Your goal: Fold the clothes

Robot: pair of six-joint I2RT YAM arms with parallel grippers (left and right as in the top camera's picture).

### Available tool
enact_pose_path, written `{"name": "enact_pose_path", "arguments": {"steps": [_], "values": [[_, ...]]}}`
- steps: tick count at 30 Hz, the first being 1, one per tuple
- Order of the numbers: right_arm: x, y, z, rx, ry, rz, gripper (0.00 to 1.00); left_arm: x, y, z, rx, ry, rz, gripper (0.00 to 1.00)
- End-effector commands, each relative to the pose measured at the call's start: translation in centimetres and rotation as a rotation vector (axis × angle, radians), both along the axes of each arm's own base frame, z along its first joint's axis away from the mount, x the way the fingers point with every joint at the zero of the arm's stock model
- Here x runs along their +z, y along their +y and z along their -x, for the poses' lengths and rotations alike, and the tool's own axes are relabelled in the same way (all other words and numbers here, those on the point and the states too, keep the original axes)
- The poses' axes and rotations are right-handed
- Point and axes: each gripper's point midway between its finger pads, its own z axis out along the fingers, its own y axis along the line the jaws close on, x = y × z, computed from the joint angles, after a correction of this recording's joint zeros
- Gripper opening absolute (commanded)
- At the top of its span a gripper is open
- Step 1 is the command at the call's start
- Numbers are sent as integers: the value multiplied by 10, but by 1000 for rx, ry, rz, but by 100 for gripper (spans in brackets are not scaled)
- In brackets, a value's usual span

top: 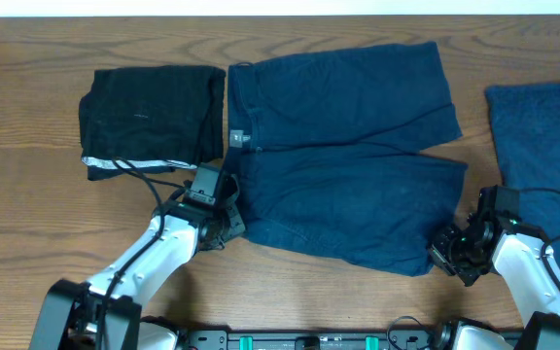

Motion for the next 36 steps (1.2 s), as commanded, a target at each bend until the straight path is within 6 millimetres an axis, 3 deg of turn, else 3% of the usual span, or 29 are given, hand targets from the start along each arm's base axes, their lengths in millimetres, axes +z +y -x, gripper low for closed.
{"name": "enact_pose_path", "arguments": {"steps": [1, 9, 18, 24, 29, 36], "values": [[-10, 2, 13, 27, 45, 6, 1, -10, 6, 8, 16, 38, -25, 13], [19, 2, 1, 94, 37, -11, 1, 1, 3, 15, -36, 38, -5, 6], [74, 1, -10, 195, -27, 0, 1, 31, -5, 47, -134, 49, 2, 6], [107, 8, -17, 224, -138, -14, 1, 72, -20, 63, -187, 7, 29, 6], [142, 9, -33, 262, -241, -6, 1, 107, -24, 66, -194, -18, 45, 6], [203, 5, -77, 282, -414, 21, 1, 150, -28, 41, -178, -114, 34, 6]]}}
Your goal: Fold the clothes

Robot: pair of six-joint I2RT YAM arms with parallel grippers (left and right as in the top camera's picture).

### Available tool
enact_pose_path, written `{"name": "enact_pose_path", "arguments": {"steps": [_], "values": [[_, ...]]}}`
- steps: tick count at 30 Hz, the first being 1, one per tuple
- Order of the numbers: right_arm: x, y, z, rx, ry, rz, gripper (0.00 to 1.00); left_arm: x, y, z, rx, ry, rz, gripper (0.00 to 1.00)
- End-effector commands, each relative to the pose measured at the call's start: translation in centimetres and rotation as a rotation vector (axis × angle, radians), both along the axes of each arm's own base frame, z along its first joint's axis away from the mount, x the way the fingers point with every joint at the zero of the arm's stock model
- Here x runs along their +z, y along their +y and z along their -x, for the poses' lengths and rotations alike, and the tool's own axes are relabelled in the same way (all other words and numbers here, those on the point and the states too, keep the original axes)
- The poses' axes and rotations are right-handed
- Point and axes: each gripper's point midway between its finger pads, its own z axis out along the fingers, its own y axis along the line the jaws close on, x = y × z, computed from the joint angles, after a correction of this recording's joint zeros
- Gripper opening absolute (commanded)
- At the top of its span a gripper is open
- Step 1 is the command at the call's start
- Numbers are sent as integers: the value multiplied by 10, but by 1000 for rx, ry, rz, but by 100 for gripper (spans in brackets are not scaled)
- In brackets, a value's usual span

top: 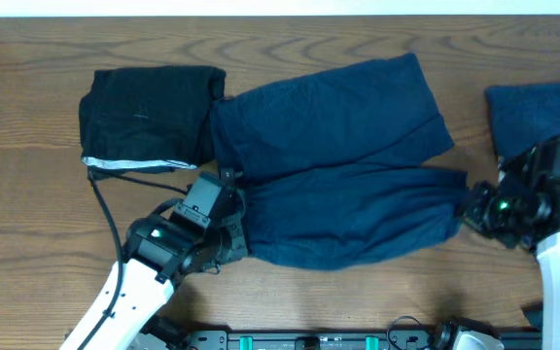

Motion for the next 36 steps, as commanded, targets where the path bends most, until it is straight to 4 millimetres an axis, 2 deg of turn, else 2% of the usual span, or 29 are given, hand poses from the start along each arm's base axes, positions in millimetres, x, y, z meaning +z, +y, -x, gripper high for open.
{"name": "enact_pose_path", "arguments": {"steps": [1, 6, 11, 17, 21, 29, 32, 36], "values": [[31, 6, -24, 49, -93, -22, 1, 20, 5, -20, 36, -84, -41, 6], [58, -2, -64, 45, -174, -19, 1, 34, 18, -48, 102, -164, -100, 6], [54, -6, -106, 18, -208, -33, 1, 38, 26, -89, 177, -247, -74, 6], [30, -4, -145, 23, -216, -45, 1, 35, 46, -142, 281, -331, -58, 6], [13, -5, -173, 35, -241, -42, 1, 33, 46, -175, 267, -411, -56, 6], [-37, 14, -225, 96, -273, -42, 1, -7, 34, -226, 262, -448, -52, 6], [-57, 23, -249, 122, -314, -37, 1, -22, 38, -244, 289, -474, -87, 6], [-86, 31, -270, 142, -336, -38, 1, -44, 43, -261, 315, -491, -129, 6]]}}
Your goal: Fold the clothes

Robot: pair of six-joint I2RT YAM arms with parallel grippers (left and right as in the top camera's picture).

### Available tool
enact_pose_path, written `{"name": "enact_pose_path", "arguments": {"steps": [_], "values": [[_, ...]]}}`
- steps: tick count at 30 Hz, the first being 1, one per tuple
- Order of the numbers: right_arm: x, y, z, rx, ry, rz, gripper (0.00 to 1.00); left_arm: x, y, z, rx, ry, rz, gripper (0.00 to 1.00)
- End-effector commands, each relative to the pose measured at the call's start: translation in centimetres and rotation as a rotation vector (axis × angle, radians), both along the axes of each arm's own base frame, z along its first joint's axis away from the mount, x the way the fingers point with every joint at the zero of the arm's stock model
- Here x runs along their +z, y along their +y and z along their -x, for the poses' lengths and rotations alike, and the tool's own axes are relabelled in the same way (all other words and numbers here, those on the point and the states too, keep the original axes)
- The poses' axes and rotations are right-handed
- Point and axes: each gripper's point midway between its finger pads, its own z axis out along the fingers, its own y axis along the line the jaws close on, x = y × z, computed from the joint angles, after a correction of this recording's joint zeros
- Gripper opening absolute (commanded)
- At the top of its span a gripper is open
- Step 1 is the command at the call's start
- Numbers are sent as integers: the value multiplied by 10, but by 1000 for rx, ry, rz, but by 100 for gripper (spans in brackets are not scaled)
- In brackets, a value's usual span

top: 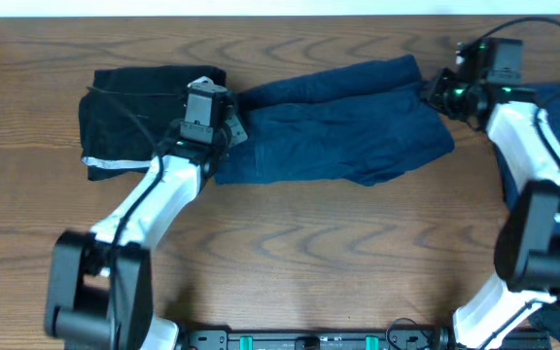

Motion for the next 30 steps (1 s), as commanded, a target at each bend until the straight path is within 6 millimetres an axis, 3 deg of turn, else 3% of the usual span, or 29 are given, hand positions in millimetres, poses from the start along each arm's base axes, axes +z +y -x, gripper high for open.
{"name": "enact_pose_path", "arguments": {"steps": [1, 7, 8, 10, 11, 12, 13, 15, 18, 21, 23, 25, 26, 28, 29, 30], "values": [[-21, 8, -13, 16, 1, 4, 1, -11, 11, -15, 38, -19, -63, 6], [-61, 13, -29, 28, -10, 5, 1, -45, 7, -30, 25, -19, -76, 6], [-66, 14, -32, 29, -13, 5, 5, -49, 7, -33, 12, -24, -86, 6], [-66, 14, -35, 45, -36, 18, 27, -51, 6, -36, -20, -37, -114, 15], [-63, 13, -38, 63, -61, 35, 55, -49, 5, -37, -47, -51, -136, 30], [-56, 13, -41, 73, -89, 46, 99, -46, 5, -39, -75, -67, -160, 49], [-50, 13, -43, 82, -111, 57, 99, -42, 4, -40, -101, -82, -179, 61], [-31, 13, -46, 108, -161, 79, 99, -28, 2, -40, -138, -107, -195, 66], [7, 18, -37, 172, -216, 73, 99, -1, -7, -33, -179, -136, -153, 70], [31, 22, -17, 189, -188, 54, 99, 25, -17, -18, -234, -144, -97, 71], [37, 24, 3, 190, -127, 44, 90, 34, -22, -4, -270, -119, -67, 68], [32, 25, 25, 191, -30, 32, 61, 31, -24, 10, -292, -66, -50, 55], [27, 25, 35, 195, 13, 27, 41, 25, -24, 19, -301, -25, -43, 52], [14, 24, 50, 188, 101, 29, 10, 11, -21, 32, -303, 54, -52, 37], [3, 21, 57, 177, 150, 49, 1, 2, -19, 38, -304, 96, -56, 28], [-4, 19, 60, 170, 174, 63, 1, -5, -18, 43, -305, 127, -58, 23]]}}
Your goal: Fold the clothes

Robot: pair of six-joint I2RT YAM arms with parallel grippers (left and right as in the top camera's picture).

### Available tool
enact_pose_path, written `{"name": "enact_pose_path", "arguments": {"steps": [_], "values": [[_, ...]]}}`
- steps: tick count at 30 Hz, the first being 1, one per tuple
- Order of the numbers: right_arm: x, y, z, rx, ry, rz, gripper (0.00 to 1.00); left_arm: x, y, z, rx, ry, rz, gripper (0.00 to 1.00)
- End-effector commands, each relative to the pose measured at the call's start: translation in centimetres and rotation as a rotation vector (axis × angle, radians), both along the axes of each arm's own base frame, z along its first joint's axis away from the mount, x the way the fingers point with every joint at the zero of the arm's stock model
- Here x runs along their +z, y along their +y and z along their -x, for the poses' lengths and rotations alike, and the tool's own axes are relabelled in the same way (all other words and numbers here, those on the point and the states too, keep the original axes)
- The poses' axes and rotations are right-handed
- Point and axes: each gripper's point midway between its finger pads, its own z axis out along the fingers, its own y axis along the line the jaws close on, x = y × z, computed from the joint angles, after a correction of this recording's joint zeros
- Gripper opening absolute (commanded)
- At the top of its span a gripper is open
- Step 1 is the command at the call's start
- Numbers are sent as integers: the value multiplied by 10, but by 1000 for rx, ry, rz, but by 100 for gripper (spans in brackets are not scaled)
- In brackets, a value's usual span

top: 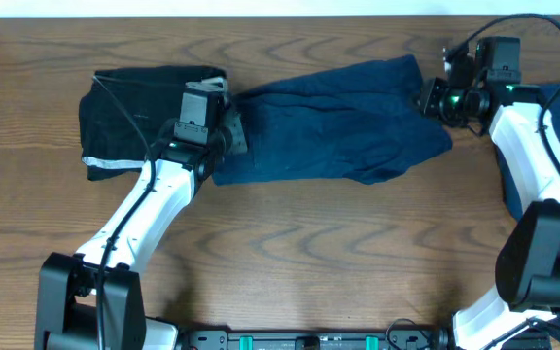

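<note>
The dark blue shorts (338,126) lie folded in half lengthwise across the middle of the table, a long band running left to right. My left gripper (229,134) sits at the waist end on the left, its fingers down on the cloth's edge. My right gripper (432,98) is at the leg end on the right, against the upper right edge of the shorts. From overhead the gap between either pair of fingers does not show.
A folded black garment (144,112) with a white-striped hem lies just left of the shorts, touching my left wrist. Another blue garment lies at the right table edge, partly under my right arm. Bare wood (319,262) fills the front.
The left gripper has shifted slightly down along the waist end and the right gripper slightly down-left at the leg end. The ridge along the folded shorts has flattened.
The shorts lay spread flat with both grippers at their near edge. Then the near edge was raised and bunched between the grippers. Then both grippers were at the far side with the shorts doubled over, and now the fold lies flat.
</note>
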Motion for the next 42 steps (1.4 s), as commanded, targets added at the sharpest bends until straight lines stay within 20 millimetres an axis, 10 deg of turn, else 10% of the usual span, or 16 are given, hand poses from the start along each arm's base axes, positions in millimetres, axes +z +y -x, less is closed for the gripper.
{"name": "enact_pose_path", "arguments": {"steps": [1, 12, 19, 30, 42], "values": [[-33, -5, 9, 0, 81, 57, 1, -26, -2, 11, -24, 95, -4, 19], [-131, 19, 20, 96, 213, 70, 1, -89, -35, 21, -106, 214, -17, 13], [-179, -16, 69, -50, 504, 197, 1, -133, -32, 46, -82, 376, -43, 12], [-155, -45, 149, -134, 844, 290, 1, -127, -18, 127, -74, 708, -54, 6], [-76, -16, 117, 79, 515, 148, 1, -53, -28, 99, -106, 448, 18, 6]]}}
